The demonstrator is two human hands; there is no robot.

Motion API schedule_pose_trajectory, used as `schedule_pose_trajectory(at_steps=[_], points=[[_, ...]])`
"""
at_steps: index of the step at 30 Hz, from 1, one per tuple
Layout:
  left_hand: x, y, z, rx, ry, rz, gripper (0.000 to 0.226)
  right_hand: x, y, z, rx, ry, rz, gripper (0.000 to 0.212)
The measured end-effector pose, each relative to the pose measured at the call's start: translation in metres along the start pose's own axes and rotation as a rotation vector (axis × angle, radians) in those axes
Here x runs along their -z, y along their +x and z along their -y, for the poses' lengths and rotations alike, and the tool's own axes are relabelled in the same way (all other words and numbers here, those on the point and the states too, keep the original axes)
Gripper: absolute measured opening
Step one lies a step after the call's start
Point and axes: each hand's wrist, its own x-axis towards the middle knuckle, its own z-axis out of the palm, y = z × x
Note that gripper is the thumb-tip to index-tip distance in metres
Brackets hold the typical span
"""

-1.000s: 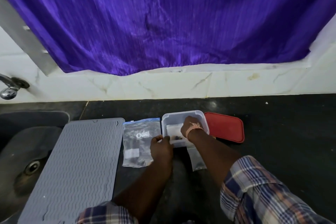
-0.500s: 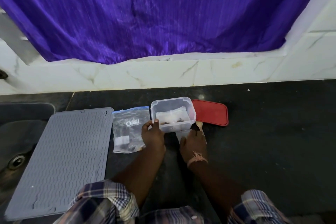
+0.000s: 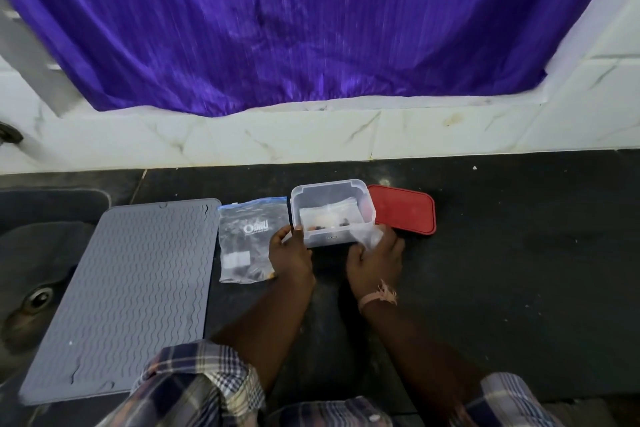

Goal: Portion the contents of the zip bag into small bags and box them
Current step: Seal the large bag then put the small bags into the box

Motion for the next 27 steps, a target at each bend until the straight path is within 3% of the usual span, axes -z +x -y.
schedule_pose_trajectory(at_steps=[5, 10, 14, 21, 24, 27], points=[[-0.003, -0.001, -0.004, 0.008, 0.022, 0.017, 0.023, 0.000, 0.032, 0.050, 0.094, 0.130, -0.053, 0.058], [-0.003, 0.010, -0.010, -0.022, 0.067, 0.006, 0.025, -0.024, 0.050, 0.093, 0.108, -0.155, 0.189, 0.055], [-0.001, 0.016, -0.024, -0.061, 0.096, 0.031, 0.031, -0.046, 0.057, 0.100, 0.043, -0.384, 0.366, 0.069], [0.005, 0.017, -0.042, -0.201, 0.317, 0.185, 0.021, -0.074, 0.076, 0.105, -0.203, -0.416, 0.511, 0.078], [0.006, 0.023, -0.042, -0.198, 0.449, 0.223, 0.026, -0.085, 0.084, 0.108, -0.192, -0.418, 0.603, 0.071], [0.006, 0.032, -0.038, -0.149, 0.402, 0.172, 0.030, -0.085, 0.086, 0.109, -0.133, -0.508, 0.752, 0.072]])
